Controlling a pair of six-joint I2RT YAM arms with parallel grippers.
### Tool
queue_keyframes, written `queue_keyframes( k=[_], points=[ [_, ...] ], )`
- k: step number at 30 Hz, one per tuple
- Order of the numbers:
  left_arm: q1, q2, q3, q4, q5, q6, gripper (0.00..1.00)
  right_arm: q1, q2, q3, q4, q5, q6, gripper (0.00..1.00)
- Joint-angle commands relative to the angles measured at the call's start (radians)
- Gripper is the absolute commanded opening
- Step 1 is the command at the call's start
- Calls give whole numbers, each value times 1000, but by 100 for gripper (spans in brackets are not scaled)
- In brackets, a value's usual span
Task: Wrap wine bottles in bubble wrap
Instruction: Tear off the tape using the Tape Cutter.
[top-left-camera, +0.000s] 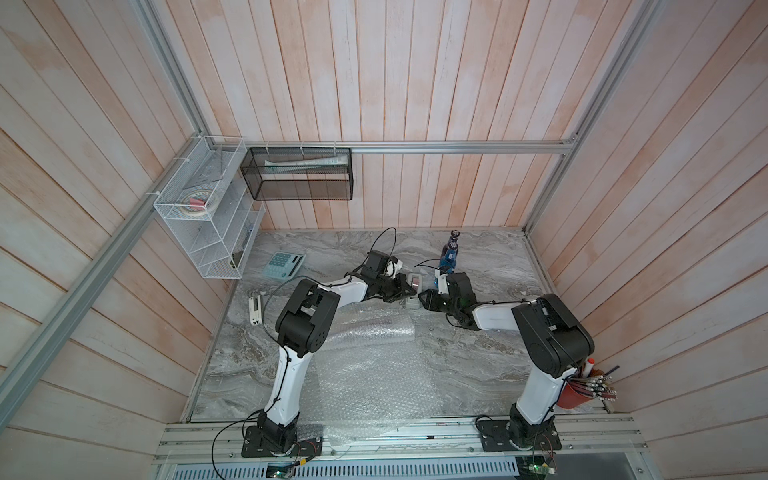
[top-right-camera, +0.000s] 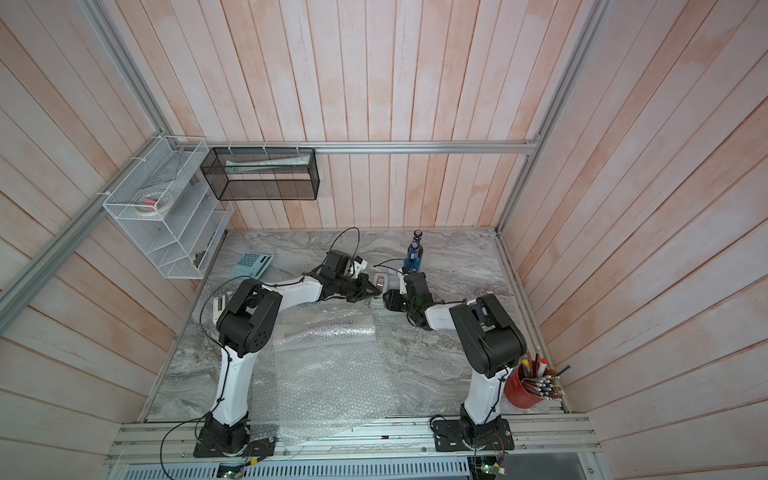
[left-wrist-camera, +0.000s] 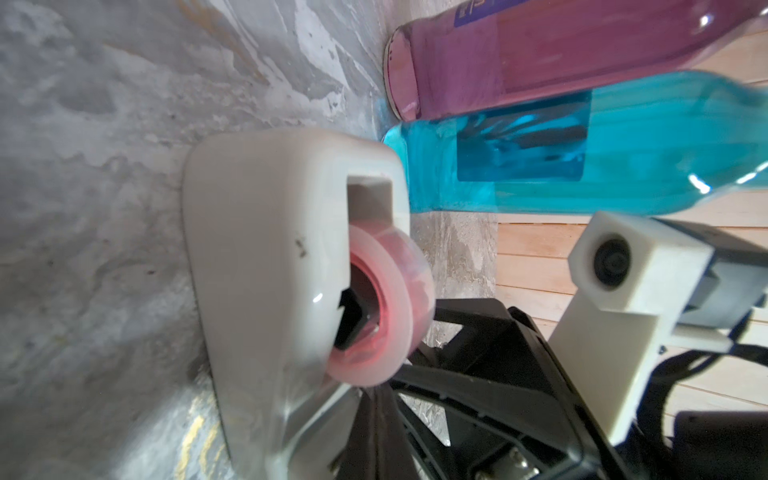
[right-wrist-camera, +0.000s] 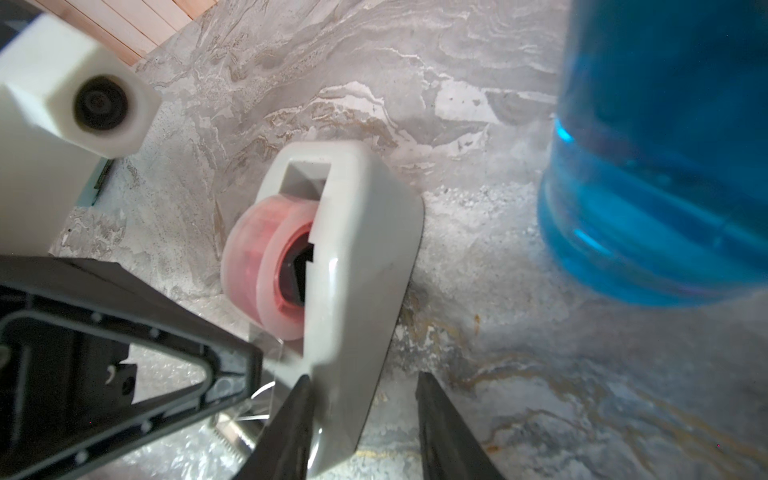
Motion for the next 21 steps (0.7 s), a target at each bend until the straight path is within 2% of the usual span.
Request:
queue_keyframes(
  k=[1,15,21],
  points=[
    [-6,-17,38,-19,62,16,0,4,57,3,-115,64,5,42],
    [-16,-67,10,-152,83,17,0,1,64,9,-139,83,-2,41],
    [-32,-92,-34,-143,84,-7,0,-3,63,10,-140,87,-7,41]
  ],
)
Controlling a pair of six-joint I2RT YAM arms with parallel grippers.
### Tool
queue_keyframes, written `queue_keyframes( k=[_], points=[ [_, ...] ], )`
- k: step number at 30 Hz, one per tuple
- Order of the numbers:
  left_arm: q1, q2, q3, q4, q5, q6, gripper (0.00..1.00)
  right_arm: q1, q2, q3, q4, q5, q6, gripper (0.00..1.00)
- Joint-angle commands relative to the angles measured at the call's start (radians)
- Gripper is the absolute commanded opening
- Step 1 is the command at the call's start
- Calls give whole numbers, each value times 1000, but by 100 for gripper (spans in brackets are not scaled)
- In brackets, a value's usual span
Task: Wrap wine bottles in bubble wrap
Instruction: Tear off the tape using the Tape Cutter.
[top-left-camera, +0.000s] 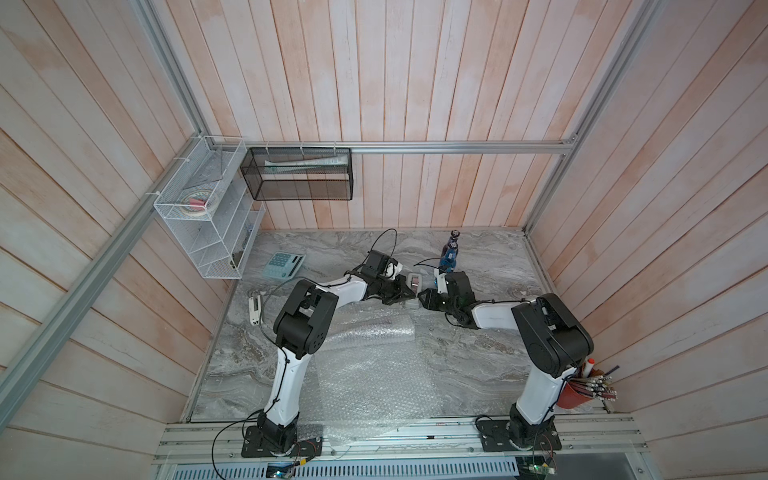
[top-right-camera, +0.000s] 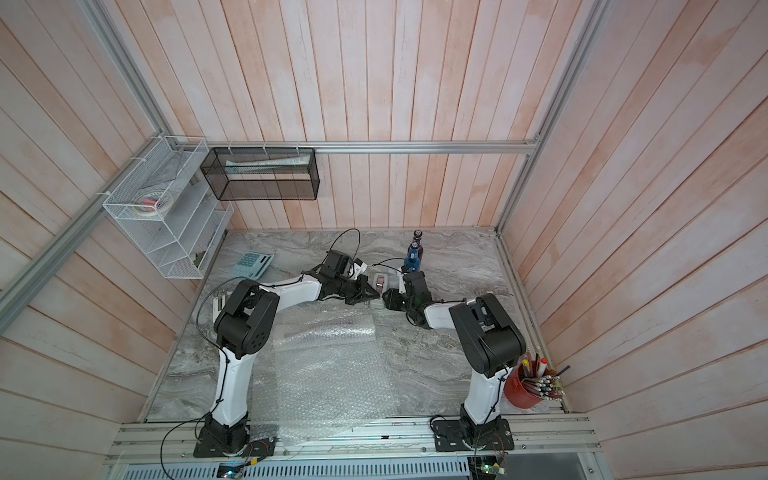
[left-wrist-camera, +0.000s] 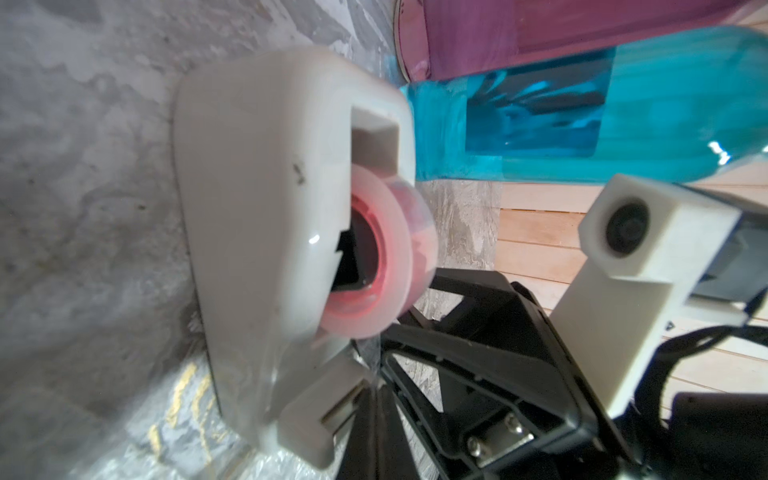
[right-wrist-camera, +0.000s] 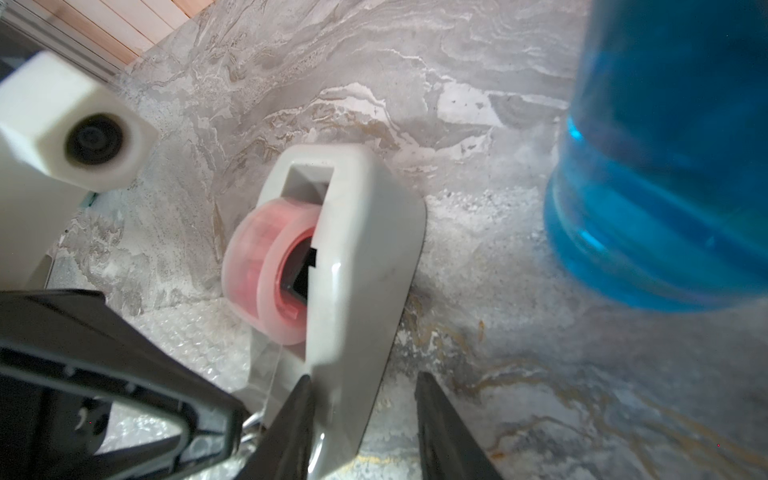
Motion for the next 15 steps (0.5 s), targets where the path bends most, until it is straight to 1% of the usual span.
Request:
queue_keyframes(
  k=[1,5,15],
  points=[
    [-27,-69,-32,-54,61,-4,0,-6,61,-6,-118,80,-8,41],
    [-30,-95,-64,-52,52,-11,0,-9,52,-12,-114,74,-7,41],
    [-44,-53,-115,-77,32,9,0,-12,54,-15,-111,71,-13,41]
  ],
)
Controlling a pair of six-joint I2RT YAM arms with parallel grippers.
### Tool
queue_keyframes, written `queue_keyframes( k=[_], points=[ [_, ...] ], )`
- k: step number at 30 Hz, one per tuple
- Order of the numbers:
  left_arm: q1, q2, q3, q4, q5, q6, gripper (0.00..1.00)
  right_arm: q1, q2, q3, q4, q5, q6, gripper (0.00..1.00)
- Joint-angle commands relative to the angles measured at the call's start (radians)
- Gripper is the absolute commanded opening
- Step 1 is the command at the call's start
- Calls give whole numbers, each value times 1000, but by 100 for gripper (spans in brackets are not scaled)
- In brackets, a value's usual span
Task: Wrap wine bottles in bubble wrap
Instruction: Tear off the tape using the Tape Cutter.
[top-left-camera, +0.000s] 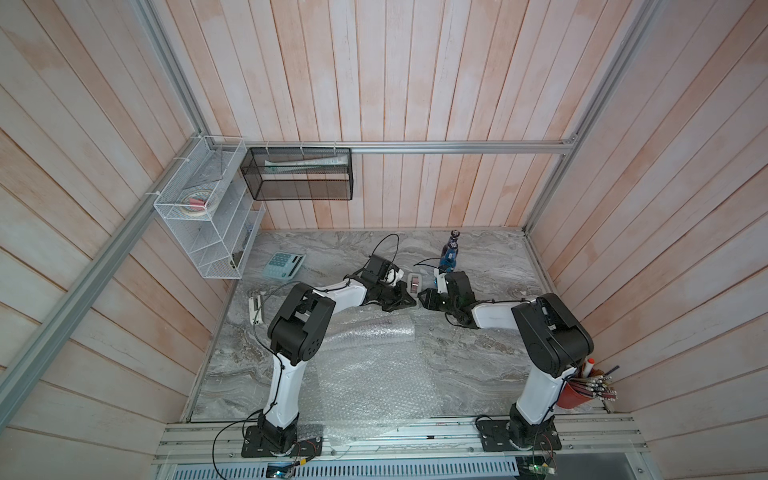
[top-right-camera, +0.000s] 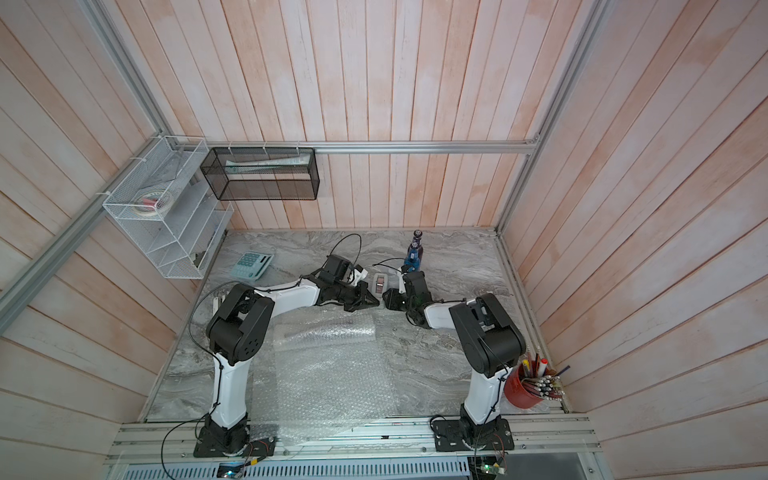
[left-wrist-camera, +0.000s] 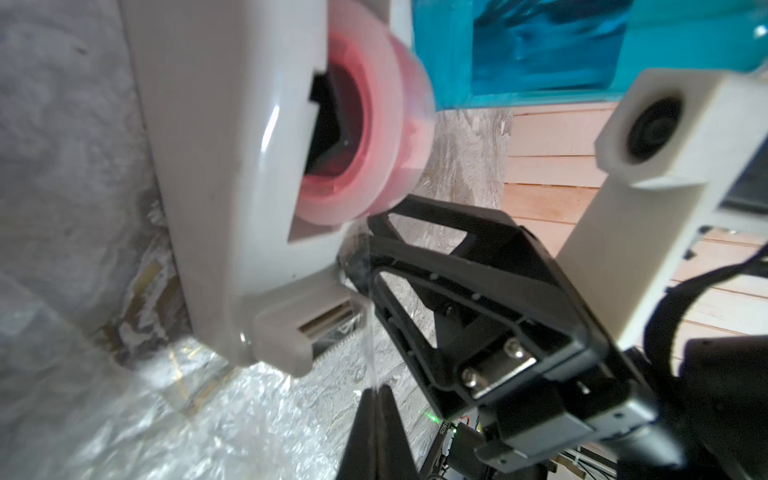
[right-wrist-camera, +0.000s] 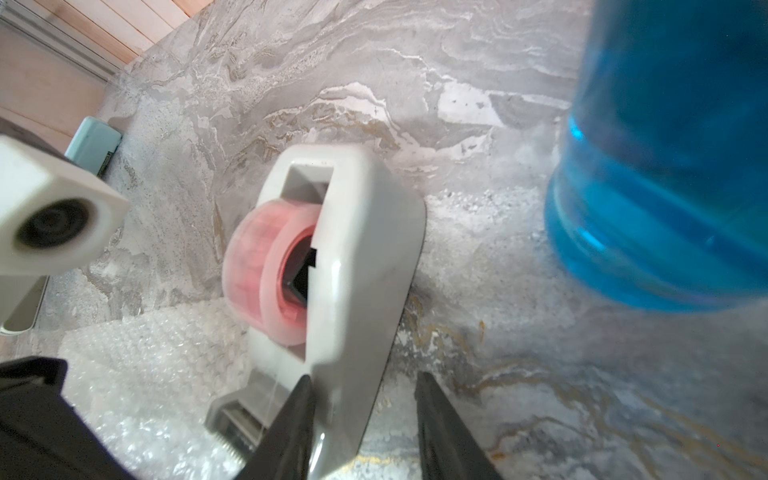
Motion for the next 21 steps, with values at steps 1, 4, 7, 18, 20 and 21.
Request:
queue_keyframes(
  k=[1,4,7,18,20,21],
  points=[
    [-20,18,-22,-54,22,19,0,-12,54,-16,-109,71,-12,41],
    [-22,23,-25,-62,10,28,0,-13,54,-16,-111,70,-14,41],
    [-19,35,-11,-110,-27,58,0,-13,54,-16,-112,70,-14,41],
    [-11,8,-27,-144,-99,82,0,-15,54,-18,-116,75,-20,41],
    [-15,10,-25,-152,-112,90,0,-14,53,-17,-115,76,-19,41],
    [-18,17,-20,-162,-121,98,0,-15,53,-16,-115,76,-18,41]
  ],
)
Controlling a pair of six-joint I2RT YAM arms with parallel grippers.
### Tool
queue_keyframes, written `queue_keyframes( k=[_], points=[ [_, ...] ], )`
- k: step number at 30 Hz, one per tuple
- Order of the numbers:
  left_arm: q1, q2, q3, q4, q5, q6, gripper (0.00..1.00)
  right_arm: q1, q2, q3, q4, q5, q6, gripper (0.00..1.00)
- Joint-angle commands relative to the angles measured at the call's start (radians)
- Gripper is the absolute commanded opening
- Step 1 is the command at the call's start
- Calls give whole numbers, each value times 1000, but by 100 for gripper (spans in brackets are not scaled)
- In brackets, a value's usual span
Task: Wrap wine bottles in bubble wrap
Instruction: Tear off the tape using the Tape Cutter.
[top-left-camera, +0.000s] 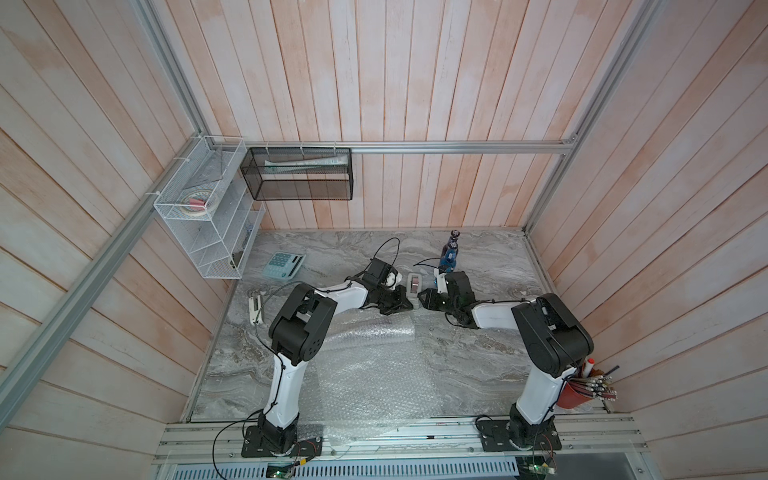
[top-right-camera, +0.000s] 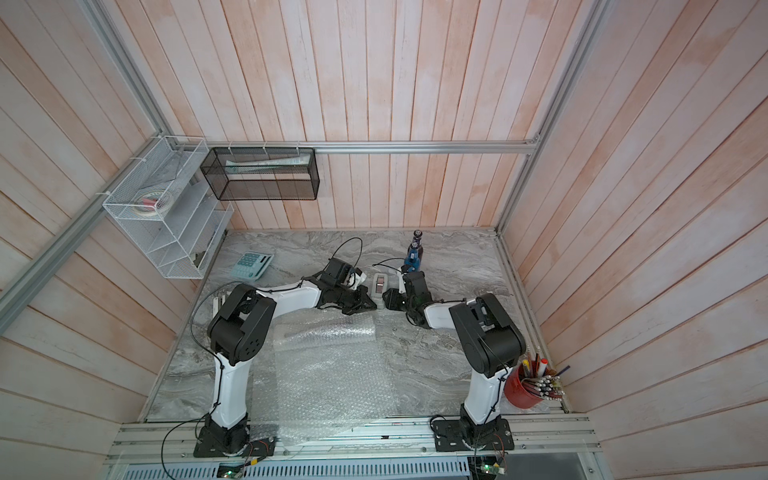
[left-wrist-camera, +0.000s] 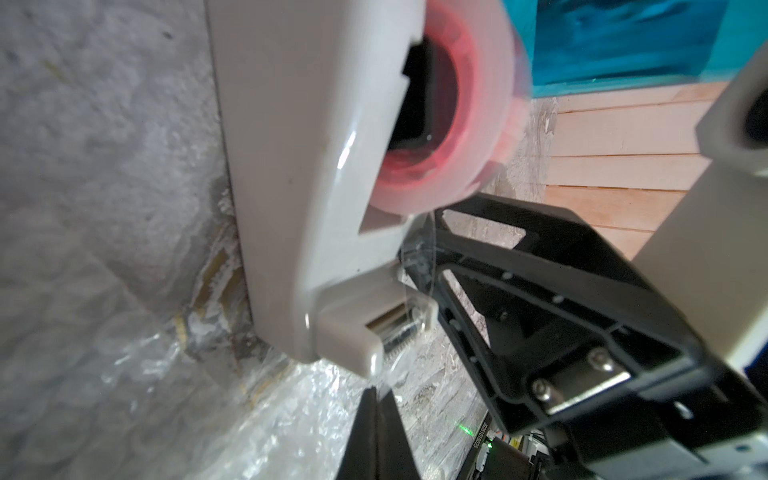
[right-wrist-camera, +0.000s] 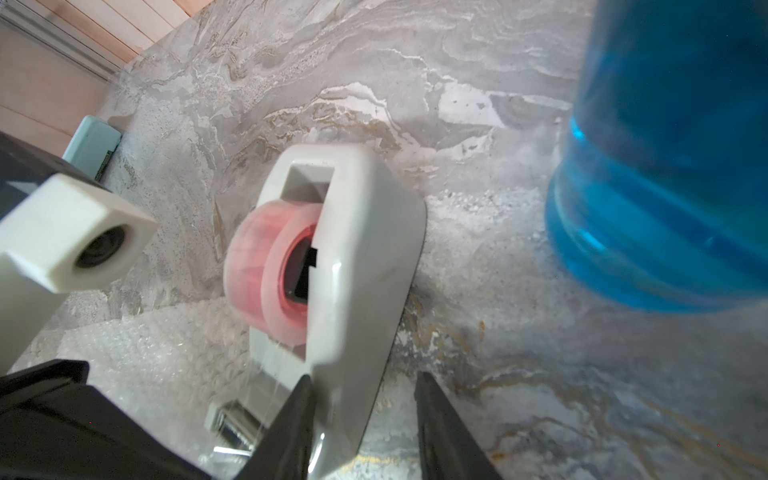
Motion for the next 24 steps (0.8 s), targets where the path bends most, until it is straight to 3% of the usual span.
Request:
queue_keyframes(
  k=[1,16,24],
  points=[
    [-18,20,-10,-132,-40,43,0,-15,54,-15,-115,74,-15,41],
    [-48,69,27,-270,-218,110,0,-14,53,-19,-122,83,-15,41],
    [-41,11,28,-208,-153,80,0,-15,32,-18,-123,71,-19,42]
  ],
)
